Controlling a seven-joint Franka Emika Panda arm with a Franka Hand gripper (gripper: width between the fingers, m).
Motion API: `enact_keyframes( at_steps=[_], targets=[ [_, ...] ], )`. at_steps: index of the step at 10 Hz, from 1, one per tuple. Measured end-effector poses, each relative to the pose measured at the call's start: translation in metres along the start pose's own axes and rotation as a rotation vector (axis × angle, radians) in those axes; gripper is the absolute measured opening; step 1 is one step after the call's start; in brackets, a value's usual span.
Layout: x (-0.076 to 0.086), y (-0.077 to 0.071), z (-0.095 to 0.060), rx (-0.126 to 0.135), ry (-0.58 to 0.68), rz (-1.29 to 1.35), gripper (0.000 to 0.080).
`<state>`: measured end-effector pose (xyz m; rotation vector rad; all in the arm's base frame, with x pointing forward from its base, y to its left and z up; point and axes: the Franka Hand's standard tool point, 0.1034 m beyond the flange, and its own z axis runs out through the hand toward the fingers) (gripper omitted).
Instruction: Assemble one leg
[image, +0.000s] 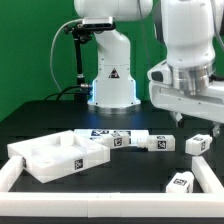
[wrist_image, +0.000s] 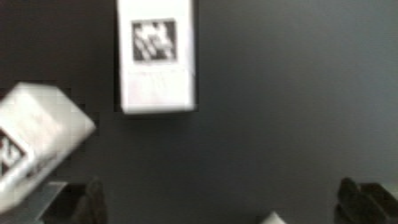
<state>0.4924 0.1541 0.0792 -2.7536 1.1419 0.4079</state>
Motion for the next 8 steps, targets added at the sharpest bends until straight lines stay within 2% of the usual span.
enact_keyframes(
  at_steps=[1, 2, 4, 6, 7, 8],
  targets=[
    [0.010, -0.007, -0.017, 0.020, 0.008, -0.014, 0.0649],
    [0.014, -0.006, -0.019, 0.037, 0.001, -0.018, 0.0649],
    [0.013, -0.006, -0.018, 0.034, 0.001, -0.018, 0.0649],
    [0.027, -0.005, -0.006, 0.025, 0.047, -0.050, 0.0649],
    [0.038, -0.015, -0.015, 0.029, 0.055, -0.064, 0.0649],
    [0.055, -0.029, -0.028, 0.048, 0.076, -0.084, 0.0649]
  ],
)
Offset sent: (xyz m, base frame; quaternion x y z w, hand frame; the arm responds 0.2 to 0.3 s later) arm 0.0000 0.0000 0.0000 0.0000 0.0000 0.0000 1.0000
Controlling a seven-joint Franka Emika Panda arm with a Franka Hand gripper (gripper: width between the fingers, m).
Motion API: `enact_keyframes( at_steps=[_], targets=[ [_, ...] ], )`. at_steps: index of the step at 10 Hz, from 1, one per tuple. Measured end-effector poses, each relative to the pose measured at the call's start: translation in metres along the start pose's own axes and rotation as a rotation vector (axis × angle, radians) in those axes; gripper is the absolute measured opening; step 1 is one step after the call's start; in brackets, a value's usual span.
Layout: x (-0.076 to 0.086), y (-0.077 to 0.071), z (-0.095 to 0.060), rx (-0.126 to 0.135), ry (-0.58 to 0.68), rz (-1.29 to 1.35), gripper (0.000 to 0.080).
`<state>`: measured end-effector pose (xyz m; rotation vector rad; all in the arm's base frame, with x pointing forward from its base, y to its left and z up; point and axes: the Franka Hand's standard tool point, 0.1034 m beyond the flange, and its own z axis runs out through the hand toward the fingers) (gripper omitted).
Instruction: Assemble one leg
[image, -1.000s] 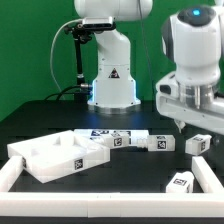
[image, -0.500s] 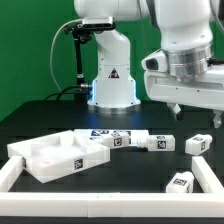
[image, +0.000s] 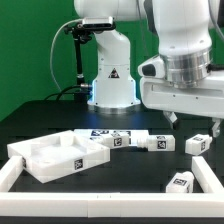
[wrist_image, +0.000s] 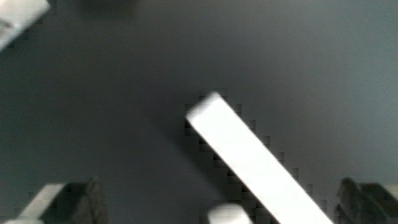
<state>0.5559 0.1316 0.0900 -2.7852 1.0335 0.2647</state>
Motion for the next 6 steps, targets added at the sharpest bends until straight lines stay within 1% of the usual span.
enact_keyframes(
  at_steps=[1, 2, 6],
  targets=[
    [0.020, -0.013, -0.004, 0.016, 0.026, -0.013, 0.0649],
    [0.033, -0.024, -0.006, 0.022, 0.047, -0.025, 0.0649],
    [0.031, -0.021, -0.002, 0.018, 0.045, -0.032, 0.0649]
  ],
)
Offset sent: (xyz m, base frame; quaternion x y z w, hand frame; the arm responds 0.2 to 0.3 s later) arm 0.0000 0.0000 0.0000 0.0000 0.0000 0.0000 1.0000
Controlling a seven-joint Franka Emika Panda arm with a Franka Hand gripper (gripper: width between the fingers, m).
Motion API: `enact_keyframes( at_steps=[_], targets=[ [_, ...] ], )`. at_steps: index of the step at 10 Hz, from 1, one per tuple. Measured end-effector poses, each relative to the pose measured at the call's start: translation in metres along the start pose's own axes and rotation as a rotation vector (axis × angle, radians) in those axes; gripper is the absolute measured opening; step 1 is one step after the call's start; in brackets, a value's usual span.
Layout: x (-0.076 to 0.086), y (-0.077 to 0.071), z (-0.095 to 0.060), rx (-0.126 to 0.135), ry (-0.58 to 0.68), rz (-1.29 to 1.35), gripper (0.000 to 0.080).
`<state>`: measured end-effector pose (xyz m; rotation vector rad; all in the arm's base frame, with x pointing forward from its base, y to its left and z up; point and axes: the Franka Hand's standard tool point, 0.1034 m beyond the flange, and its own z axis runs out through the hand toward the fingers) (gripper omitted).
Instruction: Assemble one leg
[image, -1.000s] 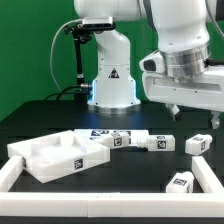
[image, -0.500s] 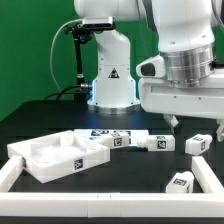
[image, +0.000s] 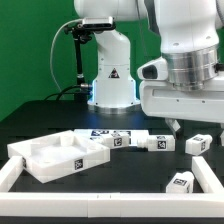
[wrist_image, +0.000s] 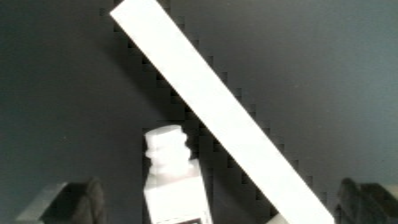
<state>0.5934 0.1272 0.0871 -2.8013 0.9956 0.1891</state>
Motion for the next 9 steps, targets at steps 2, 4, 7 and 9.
enact_keyframes(
  at_steps=[2, 4, 7, 9],
  targets=[
    [0.020, 0.014, 0.015, -0.030, 0.034, -0.081, 0.0649],
    [0.049, 0.013, 0.020, -0.026, 0.059, -0.112, 0.0649],
    [0.061, 0.012, 0.039, -0.014, 0.108, -0.115, 0.0649],
    [0.062, 0.019, 0.056, -0.015, 0.130, -0.113, 0.0649]
  ],
)
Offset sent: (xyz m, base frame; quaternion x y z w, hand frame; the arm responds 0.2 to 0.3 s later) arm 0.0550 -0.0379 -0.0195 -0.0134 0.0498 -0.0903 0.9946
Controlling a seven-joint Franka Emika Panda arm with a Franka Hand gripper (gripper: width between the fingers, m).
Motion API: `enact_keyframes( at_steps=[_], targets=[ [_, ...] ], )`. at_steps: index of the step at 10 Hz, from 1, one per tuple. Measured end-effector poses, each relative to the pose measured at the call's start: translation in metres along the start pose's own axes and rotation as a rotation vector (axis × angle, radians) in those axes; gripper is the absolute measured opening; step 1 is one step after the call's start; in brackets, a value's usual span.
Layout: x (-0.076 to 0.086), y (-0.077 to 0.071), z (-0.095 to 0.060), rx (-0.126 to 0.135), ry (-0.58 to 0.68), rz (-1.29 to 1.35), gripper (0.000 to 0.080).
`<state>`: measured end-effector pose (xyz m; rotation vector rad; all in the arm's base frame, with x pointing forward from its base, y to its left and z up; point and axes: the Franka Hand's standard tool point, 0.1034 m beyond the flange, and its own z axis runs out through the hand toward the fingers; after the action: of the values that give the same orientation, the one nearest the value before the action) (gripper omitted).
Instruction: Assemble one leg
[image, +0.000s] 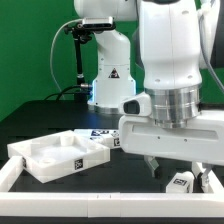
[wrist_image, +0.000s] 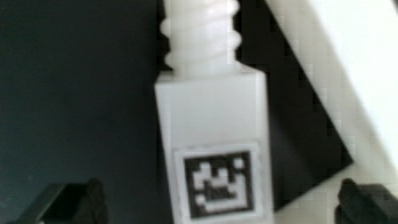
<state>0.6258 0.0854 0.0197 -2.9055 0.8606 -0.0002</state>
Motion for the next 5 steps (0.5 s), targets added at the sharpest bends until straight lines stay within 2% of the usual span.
enact_keyframes(
  at_steps=[2, 4, 5],
  targets=[
    [0.0015, 0.0060, 0.0109, -0.005, 0.007, 0.005, 0.0649],
    [0.0004, 0.0046, 0.0121, -0.003, 0.014, 0.008, 0.0649],
    [0.0004, 0.0047, 0.0121, -0.003, 0.014, 0.008, 0.0553]
  ],
)
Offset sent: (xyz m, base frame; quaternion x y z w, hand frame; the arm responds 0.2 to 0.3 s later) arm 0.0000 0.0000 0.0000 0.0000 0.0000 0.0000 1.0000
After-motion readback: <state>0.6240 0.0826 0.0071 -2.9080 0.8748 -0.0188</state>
